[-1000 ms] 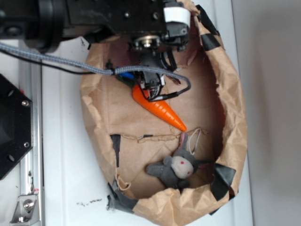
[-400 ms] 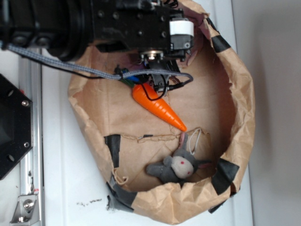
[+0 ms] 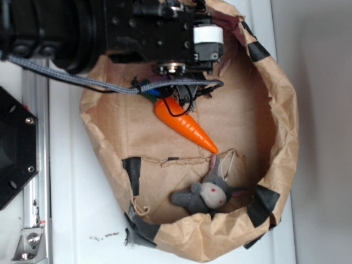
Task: Grab the silver keys.
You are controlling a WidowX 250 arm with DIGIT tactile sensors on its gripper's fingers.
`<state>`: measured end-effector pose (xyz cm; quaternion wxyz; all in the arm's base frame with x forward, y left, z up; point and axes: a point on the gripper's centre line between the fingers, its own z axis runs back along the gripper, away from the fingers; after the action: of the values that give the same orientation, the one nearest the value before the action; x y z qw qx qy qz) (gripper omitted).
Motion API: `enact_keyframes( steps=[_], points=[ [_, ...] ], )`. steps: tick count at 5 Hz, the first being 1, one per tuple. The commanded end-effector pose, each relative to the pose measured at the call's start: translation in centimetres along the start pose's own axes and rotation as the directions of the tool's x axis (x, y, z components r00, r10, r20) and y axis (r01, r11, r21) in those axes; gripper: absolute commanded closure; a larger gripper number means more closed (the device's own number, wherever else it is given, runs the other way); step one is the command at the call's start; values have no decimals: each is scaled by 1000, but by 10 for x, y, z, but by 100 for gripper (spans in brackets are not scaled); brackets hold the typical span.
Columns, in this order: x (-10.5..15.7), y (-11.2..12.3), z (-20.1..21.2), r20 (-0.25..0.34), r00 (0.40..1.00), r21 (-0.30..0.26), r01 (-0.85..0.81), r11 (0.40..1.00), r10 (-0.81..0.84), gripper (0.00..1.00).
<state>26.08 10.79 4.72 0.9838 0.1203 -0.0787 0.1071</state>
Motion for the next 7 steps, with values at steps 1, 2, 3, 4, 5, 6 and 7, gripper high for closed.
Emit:
enact_keyframes(
  steps=[1, 2, 3, 4, 5, 6, 7],
  points=[
    [7, -1, 12, 47, 999, -2, 4, 1000, -4, 100],
    [9, -3, 17, 45, 999, -7, -1, 1000, 1, 100],
    [5, -16, 55, 6, 1000, -102, -27, 994, 28, 100],
    [-1, -26, 115, -36, 999, -344, -38, 938, 28, 100],
    [8, -34, 134, -38, 998, -358, -64, 932, 54, 100],
    [14, -44, 115, -23, 997, -274, -75, 959, 71, 100],
    [17, -47, 112, -31, 997, -308, -79, 948, 73, 100]
  ],
)
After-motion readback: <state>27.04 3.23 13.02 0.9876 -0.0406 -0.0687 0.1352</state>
